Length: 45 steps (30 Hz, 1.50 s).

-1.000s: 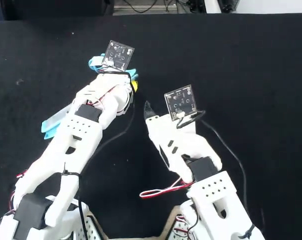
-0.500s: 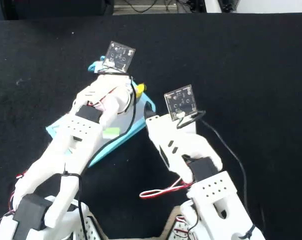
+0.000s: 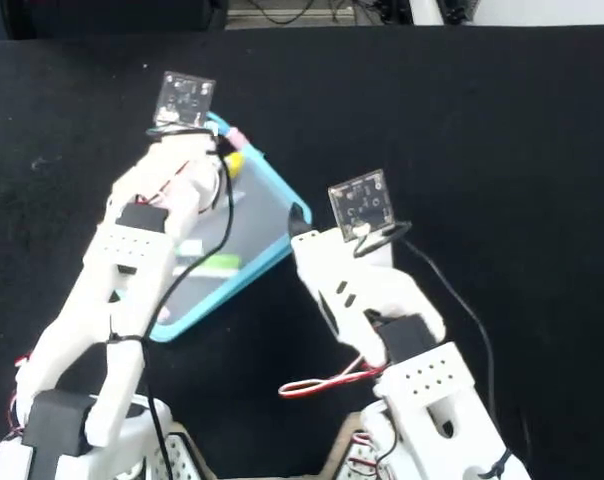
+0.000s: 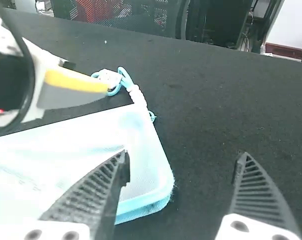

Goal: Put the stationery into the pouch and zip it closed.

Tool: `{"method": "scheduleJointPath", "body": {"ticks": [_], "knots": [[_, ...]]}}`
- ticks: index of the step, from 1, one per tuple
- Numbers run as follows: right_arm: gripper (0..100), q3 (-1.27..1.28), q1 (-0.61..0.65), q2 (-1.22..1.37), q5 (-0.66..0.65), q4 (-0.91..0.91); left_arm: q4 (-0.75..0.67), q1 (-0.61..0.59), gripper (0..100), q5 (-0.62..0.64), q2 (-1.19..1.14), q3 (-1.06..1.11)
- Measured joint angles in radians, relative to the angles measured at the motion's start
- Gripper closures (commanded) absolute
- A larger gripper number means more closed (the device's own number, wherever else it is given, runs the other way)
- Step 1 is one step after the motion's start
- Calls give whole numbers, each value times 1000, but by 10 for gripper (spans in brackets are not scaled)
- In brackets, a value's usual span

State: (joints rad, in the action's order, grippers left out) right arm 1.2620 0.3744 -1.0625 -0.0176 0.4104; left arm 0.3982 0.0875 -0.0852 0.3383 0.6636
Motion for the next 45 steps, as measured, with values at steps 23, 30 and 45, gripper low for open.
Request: {"method": "scheduleJointPath", "body": {"ticks": [23, 30, 45], "knots": [[673, 0, 0, 0, 0, -3, 503, -393, 848, 0, 0, -83], [673, 0, 0, 0, 0, -3, 601, -516, 848, 2, 0, -83], [673, 0, 0, 0, 0, -3, 611, -681, 848, -123, 2, 58]]}}
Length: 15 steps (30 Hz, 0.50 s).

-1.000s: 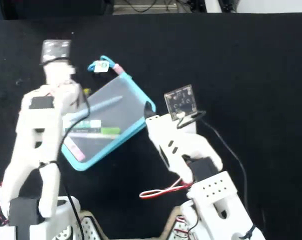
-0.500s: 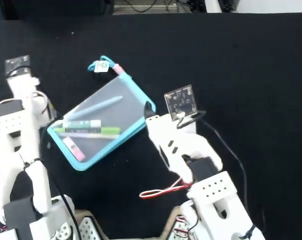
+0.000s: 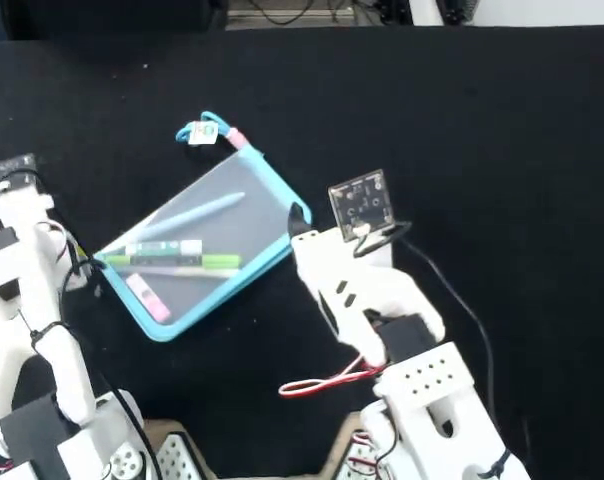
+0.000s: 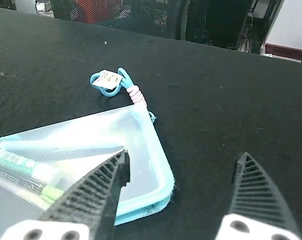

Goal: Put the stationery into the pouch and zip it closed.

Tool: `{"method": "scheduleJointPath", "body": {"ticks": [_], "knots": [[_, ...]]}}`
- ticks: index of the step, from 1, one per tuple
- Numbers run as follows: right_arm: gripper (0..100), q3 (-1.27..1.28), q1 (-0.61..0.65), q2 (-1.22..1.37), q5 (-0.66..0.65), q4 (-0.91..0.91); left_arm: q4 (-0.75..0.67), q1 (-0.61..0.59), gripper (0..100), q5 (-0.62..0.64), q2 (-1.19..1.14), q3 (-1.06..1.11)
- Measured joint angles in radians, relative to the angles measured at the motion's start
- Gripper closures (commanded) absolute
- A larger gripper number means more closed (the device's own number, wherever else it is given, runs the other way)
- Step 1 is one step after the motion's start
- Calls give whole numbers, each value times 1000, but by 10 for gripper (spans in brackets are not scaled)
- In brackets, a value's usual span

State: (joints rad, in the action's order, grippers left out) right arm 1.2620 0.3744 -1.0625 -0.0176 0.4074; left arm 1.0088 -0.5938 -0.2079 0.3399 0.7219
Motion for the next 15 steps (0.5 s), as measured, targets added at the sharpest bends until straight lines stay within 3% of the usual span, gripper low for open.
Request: {"method": "scheduleJointPath", "body": {"ticks": [15], "knots": [[673, 0, 0, 0, 0, 0, -241, 86, 848, 40, 0, 178]]}}
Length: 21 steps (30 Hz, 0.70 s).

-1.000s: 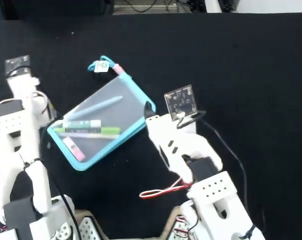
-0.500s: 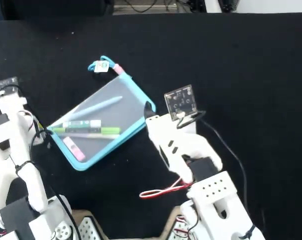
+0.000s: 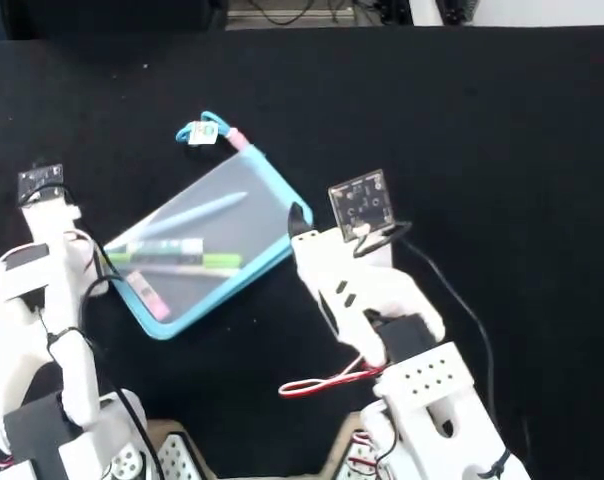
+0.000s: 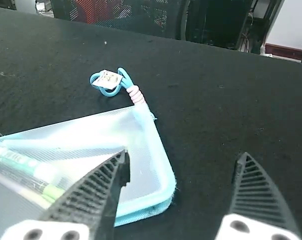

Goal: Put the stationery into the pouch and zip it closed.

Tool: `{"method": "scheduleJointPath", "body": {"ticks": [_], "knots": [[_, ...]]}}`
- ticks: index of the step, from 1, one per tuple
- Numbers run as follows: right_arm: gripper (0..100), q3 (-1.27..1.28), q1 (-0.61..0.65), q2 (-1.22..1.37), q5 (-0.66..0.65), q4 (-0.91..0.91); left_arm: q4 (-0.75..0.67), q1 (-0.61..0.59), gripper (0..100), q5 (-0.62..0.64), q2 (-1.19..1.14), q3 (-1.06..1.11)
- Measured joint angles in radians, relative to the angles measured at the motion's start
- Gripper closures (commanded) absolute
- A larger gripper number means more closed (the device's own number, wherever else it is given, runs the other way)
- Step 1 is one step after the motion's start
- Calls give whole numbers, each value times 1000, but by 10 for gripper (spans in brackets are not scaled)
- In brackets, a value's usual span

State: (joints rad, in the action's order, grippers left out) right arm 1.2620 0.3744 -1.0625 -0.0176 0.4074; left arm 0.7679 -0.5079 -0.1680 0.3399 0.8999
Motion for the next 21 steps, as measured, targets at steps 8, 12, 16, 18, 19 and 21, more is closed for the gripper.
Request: {"method": "scheduleJointPath", "body": {"ticks": [8, 12, 16, 18, 19, 21], "knots": [[673, 14, 0, 0, 0, 0, -86, 175, 848, 68, 0, -2], [673, 14, 0, 0, 0, 0, -218, 198, 848, 68, 0, -2], [673, 14, 0, 0, 0, 0, -347, 203, 848, 68, 0, -2], [673, 14, 0, 0, 0, 0, -407, 235, 848, 69, -14, -2], [673, 14, 0, 0, 0, 0, -428, 252, 848, 69, -29, -2], [673, 14, 0, 0, 0, 0, -448, 262, 848, 69, -54, -2]]}}
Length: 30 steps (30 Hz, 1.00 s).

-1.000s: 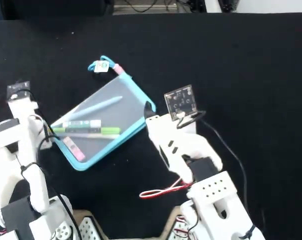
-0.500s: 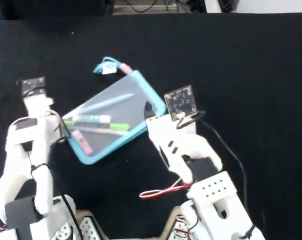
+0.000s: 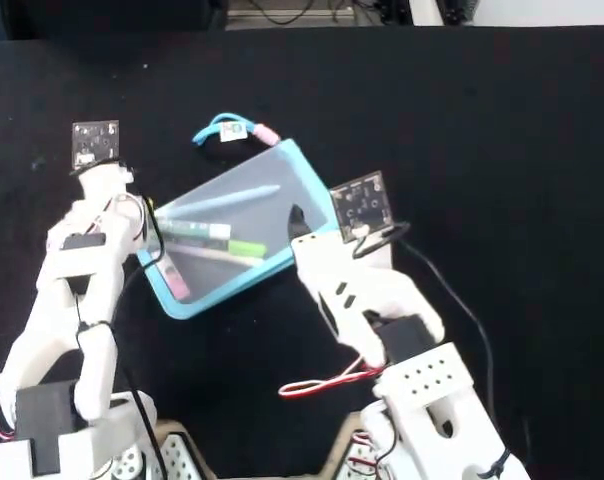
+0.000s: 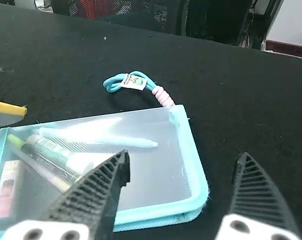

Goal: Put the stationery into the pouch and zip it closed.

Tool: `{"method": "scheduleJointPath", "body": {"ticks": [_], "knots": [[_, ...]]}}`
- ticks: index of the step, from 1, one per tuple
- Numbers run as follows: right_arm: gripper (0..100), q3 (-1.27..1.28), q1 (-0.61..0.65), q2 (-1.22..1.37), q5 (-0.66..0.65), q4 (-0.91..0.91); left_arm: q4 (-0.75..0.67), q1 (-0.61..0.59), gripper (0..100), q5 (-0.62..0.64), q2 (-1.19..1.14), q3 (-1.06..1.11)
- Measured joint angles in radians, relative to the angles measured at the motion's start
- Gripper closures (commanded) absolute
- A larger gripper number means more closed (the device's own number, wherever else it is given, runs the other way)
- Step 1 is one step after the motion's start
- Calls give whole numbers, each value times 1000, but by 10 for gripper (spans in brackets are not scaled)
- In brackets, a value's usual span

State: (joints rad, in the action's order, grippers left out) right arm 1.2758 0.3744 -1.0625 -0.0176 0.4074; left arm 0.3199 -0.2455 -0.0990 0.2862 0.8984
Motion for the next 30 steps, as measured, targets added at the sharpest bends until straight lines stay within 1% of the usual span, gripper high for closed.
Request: {"method": "scheduleJointPath", "body": {"ticks": [2, 3, 10, 13, 15, 20, 24, 27, 30], "knots": [[673, 0, 0, 0, 0, 0, 18, -3, 849, 0, -14, -3], [673, 0, 0, 0, 0, 0, 51, -6, 849, 0, -15, -8], [673, 44, -2, 0, 0, -75, 377, -92, 848, 3, -20, -101], [673, 57, 0, 0, 0, -104, 427, -94, 848, 3, -20, -109], [673, 58, 0, 0, 0, -109, 433, -92, 848, 3, -20, -110], [673, 58, 0, 0, 0, -112, 420, -11, 848, 2, -20, -106], [673, 58, 0, 0, 0, -112, 339, 40, 849, 0, -18, -55], [673, 58, 0, 0, 0, -112, 272, 46, 851, 0, -17, -25], [673, 58, 0, 0, 0, -112, 258, 49, 851, 0, -17, -23]]}}
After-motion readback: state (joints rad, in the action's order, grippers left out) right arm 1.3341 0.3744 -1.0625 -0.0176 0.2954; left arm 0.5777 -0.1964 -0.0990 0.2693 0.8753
